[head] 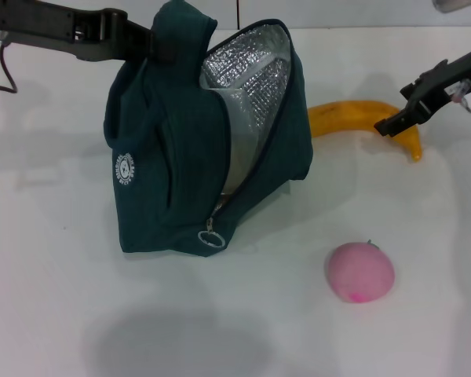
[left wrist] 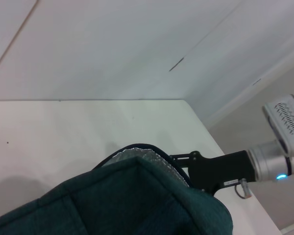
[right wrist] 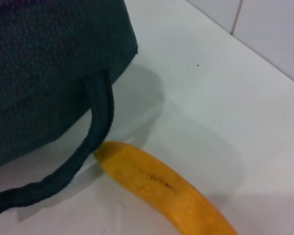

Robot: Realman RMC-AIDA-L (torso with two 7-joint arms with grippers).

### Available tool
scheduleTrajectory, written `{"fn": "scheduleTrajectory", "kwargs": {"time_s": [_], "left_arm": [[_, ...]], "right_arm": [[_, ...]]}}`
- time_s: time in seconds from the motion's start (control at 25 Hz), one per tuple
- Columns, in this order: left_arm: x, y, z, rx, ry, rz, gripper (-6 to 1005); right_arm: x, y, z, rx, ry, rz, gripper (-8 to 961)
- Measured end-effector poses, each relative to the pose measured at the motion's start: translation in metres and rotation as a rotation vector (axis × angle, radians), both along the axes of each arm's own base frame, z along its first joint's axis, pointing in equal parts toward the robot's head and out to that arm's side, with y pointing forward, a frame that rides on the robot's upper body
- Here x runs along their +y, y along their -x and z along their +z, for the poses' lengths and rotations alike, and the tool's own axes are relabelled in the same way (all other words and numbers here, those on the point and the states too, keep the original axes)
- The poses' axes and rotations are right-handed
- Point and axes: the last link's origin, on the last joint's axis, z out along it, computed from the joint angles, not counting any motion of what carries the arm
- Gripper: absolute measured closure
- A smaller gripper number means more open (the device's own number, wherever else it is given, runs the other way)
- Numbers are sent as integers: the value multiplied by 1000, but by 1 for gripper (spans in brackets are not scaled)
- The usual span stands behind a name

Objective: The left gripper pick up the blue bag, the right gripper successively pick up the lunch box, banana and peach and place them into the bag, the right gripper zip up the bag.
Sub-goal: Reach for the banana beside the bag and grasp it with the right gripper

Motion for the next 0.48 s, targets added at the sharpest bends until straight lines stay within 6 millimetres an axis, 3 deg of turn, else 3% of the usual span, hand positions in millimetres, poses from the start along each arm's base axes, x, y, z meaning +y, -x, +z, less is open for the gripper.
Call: {"fn": "scheduleTrajectory", "kwargs": {"time_s": [0.48], "left_arm": [[0, -2, -2, 0, 2, -12, 958]], "right_arm": [[-1, -17, -14, 12, -67, -48, 89]]}}
